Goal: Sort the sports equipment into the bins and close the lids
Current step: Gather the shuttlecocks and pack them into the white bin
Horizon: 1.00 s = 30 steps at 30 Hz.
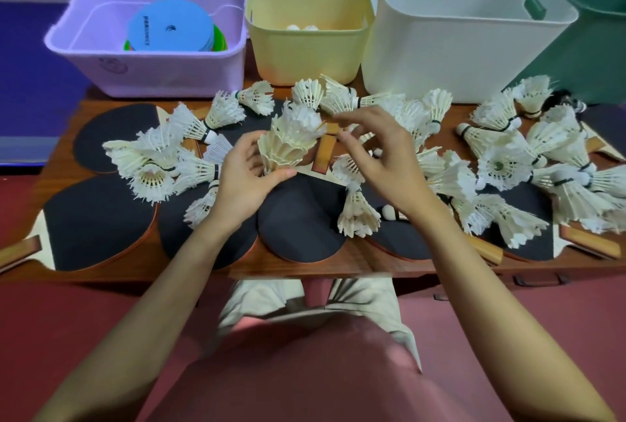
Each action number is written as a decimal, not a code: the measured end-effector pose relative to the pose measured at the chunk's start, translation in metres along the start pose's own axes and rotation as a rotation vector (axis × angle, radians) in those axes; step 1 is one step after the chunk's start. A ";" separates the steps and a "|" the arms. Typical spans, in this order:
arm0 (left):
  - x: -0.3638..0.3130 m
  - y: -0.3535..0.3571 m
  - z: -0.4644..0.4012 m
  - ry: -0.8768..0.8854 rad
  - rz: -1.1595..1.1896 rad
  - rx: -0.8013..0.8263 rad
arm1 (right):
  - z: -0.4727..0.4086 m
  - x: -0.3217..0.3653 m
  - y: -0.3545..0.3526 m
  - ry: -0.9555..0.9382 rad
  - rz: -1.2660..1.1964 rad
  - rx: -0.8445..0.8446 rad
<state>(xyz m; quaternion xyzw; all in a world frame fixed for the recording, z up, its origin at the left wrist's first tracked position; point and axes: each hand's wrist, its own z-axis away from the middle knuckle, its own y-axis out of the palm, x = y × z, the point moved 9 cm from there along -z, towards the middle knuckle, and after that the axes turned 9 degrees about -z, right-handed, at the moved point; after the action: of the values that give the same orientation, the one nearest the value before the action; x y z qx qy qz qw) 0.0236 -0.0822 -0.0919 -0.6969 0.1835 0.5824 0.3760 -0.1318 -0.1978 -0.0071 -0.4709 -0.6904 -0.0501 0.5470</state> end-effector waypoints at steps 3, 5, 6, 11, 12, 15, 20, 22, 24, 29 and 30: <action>0.004 0.000 0.004 -0.013 0.012 -0.009 | 0.017 -0.017 -0.006 0.093 0.096 0.112; 0.003 0.003 0.006 -0.006 0.013 -0.001 | 0.031 -0.031 -0.001 0.189 0.191 0.274; 0.001 0.004 0.008 0.001 0.012 0.003 | 0.038 -0.037 0.002 0.225 0.255 0.358; -0.005 0.011 0.013 0.028 0.006 0.025 | 0.054 -0.049 0.014 0.250 0.431 0.479; -0.005 0.011 0.015 0.030 0.004 0.025 | 0.054 -0.049 0.013 0.233 0.434 0.459; -0.006 0.010 0.017 0.030 -0.003 0.021 | 0.047 -0.041 0.002 0.170 0.431 0.327; -0.009 0.006 0.011 0.046 -0.066 0.020 | 0.031 -0.014 -0.049 0.102 0.313 -0.088; -0.017 0.007 0.004 0.071 -0.105 0.037 | 0.025 -0.008 -0.073 0.094 0.148 -0.283; -0.029 0.010 -0.004 0.105 -0.149 0.054 | 0.017 -0.008 -0.088 0.097 -0.023 -0.405; -0.061 0.026 -0.028 0.190 -0.199 0.095 | -0.018 -0.014 -0.090 0.123 -0.215 -0.394; -0.067 0.032 -0.033 0.210 -0.213 0.109 | -0.025 -0.018 -0.088 0.134 -0.216 -0.370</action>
<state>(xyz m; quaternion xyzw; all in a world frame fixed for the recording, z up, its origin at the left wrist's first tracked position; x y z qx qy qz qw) 0.0069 -0.1395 -0.0364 -0.7481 0.1779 0.4524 0.4516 -0.1771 -0.2712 0.0278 -0.4822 -0.6778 -0.2656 0.4874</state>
